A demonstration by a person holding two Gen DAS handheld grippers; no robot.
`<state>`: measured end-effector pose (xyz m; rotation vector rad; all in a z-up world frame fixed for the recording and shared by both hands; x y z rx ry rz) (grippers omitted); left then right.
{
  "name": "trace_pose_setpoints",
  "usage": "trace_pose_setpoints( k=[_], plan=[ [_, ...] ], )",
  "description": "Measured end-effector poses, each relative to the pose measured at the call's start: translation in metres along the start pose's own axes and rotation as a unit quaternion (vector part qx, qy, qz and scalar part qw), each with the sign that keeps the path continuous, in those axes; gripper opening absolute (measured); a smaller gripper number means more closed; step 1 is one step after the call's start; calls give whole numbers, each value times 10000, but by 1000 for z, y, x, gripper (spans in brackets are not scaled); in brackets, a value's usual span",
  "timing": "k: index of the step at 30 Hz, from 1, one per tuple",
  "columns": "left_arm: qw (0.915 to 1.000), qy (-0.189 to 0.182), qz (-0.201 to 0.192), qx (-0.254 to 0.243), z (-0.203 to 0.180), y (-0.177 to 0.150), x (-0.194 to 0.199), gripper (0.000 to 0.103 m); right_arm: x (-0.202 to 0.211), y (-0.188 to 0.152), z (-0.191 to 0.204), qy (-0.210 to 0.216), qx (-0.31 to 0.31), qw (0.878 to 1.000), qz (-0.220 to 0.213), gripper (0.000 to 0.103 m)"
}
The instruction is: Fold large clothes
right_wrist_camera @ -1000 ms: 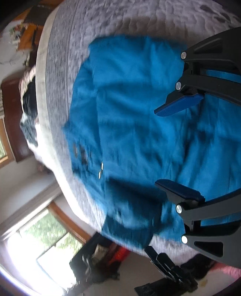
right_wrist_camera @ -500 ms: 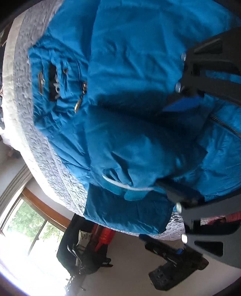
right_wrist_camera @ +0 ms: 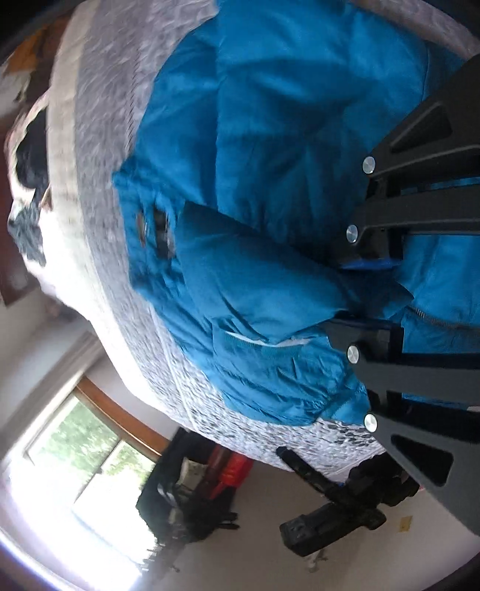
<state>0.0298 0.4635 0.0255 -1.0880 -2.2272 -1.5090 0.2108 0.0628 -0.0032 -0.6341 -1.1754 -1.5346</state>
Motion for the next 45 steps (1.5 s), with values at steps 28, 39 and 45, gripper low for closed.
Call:
trace_pose_setpoints(
  k=[28, 39, 45],
  plan=[
    [9983, 159, 554, -28, 11, -20, -48, 71, -48, -17, 86, -2679, 1761, 9458, -523, 74],
    [9984, 176, 523, -96, 11, -24, -49, 72, -12, -11, 36, -2018, 969, 9719, -730, 28],
    [9982, 243, 527, -131, 10, -23, -52, 72, 42, -16, -34, -1107, -174, 9897, -886, 24]
  ],
)
Point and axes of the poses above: each gripper's, at about its wrist camera, not at the fingertips, and x roughly against the way its jaws point, z to its left, y to its top, the point moved 1 cm from there along -x, roughly the way its jaws point, and after that the axes turned 12 degrees about -y, right-handed, at the moved point
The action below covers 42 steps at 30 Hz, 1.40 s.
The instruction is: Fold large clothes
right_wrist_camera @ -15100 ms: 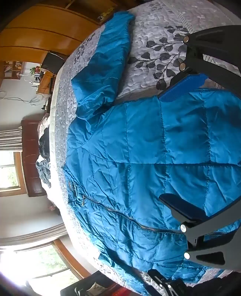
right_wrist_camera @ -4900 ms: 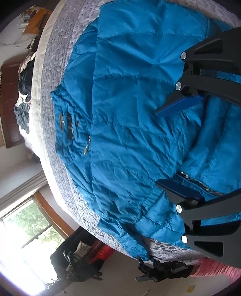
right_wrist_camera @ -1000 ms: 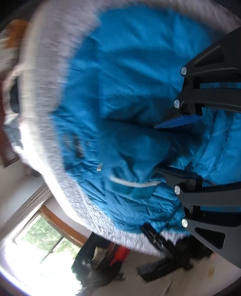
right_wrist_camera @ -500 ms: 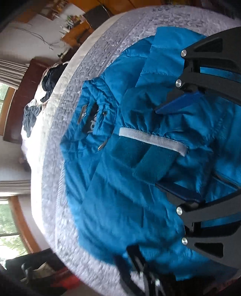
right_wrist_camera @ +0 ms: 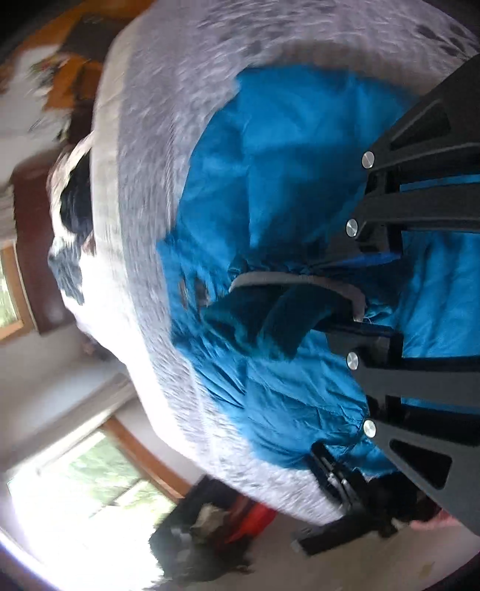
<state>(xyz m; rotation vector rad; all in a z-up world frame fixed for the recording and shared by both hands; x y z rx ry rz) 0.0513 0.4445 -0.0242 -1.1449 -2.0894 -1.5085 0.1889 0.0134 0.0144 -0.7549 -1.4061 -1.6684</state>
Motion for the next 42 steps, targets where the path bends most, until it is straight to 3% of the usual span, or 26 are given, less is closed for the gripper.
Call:
trace_pose_setpoints(
  k=[6, 8, 12, 15, 19, 23, 27, 32, 34, 36, 37, 42],
  plan=[
    [10000, 66, 9, -24, -1, 0, -2, 72, -17, -19, -81, -450, -768, 9951, 437, 24],
    [9999, 137, 17, -22, -3, 2, 1, 72, -15, -26, -92, -361, -855, 9950, 373, 24],
    [9995, 139, -215, -185, -21, 12, 16, 73, 15, -19, -80, -592, -552, 9965, -223, 26],
    [9990, 92, -236, -357, -39, 18, 18, 76, 28, -11, -51, -359, -175, 9985, -383, 27],
    [9995, 52, 40, -294, -41, 15, -1, 76, 10, -4, -33, -348, 39, 9991, -231, 28],
    [9993, 223, 243, -187, -23, 5, -17, 76, -22, -14, -49, -715, -50, 9974, 76, 29],
    [9994, 219, 235, -142, -16, 3, -21, 76, -34, -25, -67, -371, -226, 9989, 180, 29],
    [9989, 345, 268, -165, -18, 4, -20, 76, -34, -26, -67, -329, -277, 9989, 182, 29],
    [9993, 272, 271, -43, -17, 3, -5, 76, -22, -28, -70, -219, -380, 9989, 146, 32],
    [9997, 132, 213, 11, -18, -1, 18, 76, 4, -38, -71, -37, -316, 9995, -70, 47],
    [9997, 91, 215, 13, -19, -4, 27, 76, 12, -42, -69, -20, -257, 9996, -137, 49],
    [9992, 120, 371, -54, -14, -46, 89, 83, 66, -98, -72, 104, 134, 9997, -202, 62]
  ],
)
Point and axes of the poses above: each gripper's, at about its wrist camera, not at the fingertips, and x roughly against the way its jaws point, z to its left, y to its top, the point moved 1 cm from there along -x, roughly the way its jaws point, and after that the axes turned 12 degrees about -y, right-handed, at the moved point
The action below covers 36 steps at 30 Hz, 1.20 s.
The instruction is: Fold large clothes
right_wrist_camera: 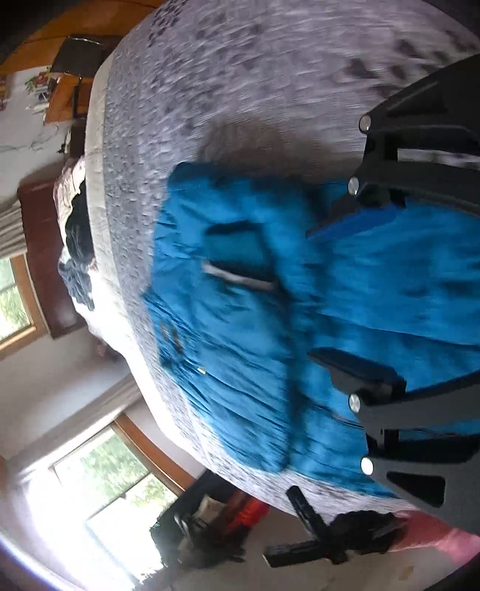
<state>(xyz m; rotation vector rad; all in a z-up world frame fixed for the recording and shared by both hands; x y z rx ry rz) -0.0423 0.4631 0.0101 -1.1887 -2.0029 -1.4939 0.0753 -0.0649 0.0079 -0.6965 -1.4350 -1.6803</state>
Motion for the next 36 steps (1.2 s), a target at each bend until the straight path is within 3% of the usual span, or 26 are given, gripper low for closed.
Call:
trace_pose_setpoints(
  k=[3, 11, 17, 23, 26, 28, 30, 36],
  plan=[
    [9996, -24, 261, 84, 7, -38, 24, 84, 21, -42, -3, 112, 94, 9998, 156, 70],
    [9960, -328, 676, 486, 12, -126, 66, 85, 53, -142, -7, 49, 175, 9989, 432, 76],
    [9910, -633, 791, 873, 18, -166, 70, 85, 56, -184, -10, 90, 50, 9974, 711, 77],
    [9890, -819, 779, 957, 11, -177, 69, 85, 44, -201, -3, 185, 85, 9956, 916, 76],
    [9874, -947, 863, 928, 4, -179, 66, 79, 43, -202, 3, 89, 204, 9962, 844, 65],
    [9851, -1075, 924, 975, 0, -180, 63, 63, 44, -202, 5, 159, 261, 9962, 816, 51],
    [9842, -1080, 936, 1048, -2, -181, 61, 56, 45, -200, 5, 217, 320, 9963, 772, 36],
    [9824, -1202, 821, 1169, -6, -179, 65, 22, 57, -193, 0, 516, 312, 9967, 546, 18]
  ],
)
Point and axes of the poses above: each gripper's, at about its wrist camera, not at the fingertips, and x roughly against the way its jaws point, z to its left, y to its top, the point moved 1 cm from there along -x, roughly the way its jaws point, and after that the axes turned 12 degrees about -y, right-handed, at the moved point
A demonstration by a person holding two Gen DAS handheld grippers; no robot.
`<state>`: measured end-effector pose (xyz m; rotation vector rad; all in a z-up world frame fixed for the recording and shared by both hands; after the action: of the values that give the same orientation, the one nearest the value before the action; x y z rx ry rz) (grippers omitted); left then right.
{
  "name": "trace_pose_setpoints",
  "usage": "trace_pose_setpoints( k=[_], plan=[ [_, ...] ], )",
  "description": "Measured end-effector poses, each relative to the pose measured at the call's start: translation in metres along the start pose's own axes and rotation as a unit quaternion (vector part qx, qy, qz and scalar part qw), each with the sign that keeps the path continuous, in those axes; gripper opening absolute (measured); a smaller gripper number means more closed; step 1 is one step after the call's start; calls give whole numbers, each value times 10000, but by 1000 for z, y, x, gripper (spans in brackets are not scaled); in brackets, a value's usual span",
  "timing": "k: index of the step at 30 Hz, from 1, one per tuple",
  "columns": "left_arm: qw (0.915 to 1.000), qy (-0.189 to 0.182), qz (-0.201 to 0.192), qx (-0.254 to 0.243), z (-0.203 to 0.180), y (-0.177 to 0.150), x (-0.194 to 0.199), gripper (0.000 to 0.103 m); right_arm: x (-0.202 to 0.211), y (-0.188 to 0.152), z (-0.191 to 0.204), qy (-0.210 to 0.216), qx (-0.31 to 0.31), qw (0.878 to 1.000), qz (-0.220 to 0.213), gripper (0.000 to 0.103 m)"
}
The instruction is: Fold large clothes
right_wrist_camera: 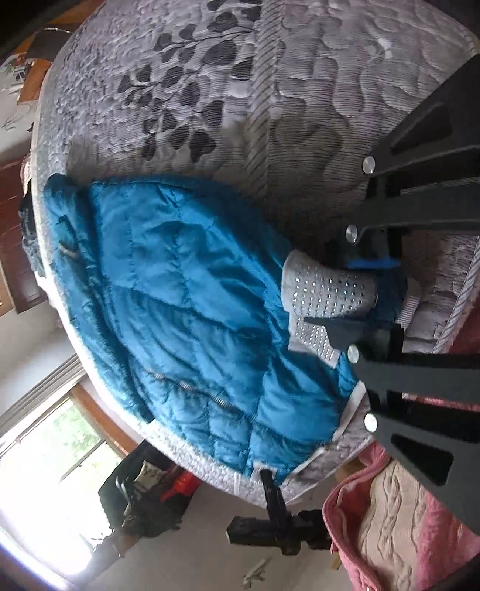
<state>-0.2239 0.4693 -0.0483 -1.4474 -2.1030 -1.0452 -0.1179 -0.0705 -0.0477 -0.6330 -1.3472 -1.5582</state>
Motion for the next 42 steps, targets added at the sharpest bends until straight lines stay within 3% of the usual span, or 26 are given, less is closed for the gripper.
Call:
trace_pose_setpoints(
  k=[4, 10, 15, 19, 26, 34, 42],
  plan=[
    [9995, -242, -172, -64, -10, 7, 12, 14, 13, 7, -4, 312, -63, 9993, -199, 14],
    [9955, -624, -584, -407, -37, 32, 35, 13, 44, 34, 2, 567, 96, 9962, -659, 12],
    [9897, -824, -950, -690, -54, 69, 48, 13, 63, 73, 5, 578, 237, 9931, -995, 12],
    [9868, -949, -1060, -769, -56, 103, 49, 13, 62, 102, 5, 614, 213, 9927, -1014, 12],
    [9841, -1104, -1150, -782, -56, 175, 33, 13, 49, 170, -7, 718, -11, 9932, -914, 11],
    [9903, -1004, -859, -426, -34, 264, -26, 13, -8, 249, -31, 712, -421, 9957, -411, 11],
    [9951, -834, -525, -84, 2, 313, -77, 14, -71, 293, -61, 661, -834, 9943, 81, 11]
  ],
)
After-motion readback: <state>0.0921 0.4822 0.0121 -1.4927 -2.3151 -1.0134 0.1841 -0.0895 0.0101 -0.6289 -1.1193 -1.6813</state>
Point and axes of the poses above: each gripper's, at about its wrist camera, not at the fingertips, and x roughly against the way its jaws point, z to its left, y to its top, the point moved 1 cm from there along -x, roughly the way its jaws point, and after that the axes turned 12 degrees about -y, right-handed, at the moved point
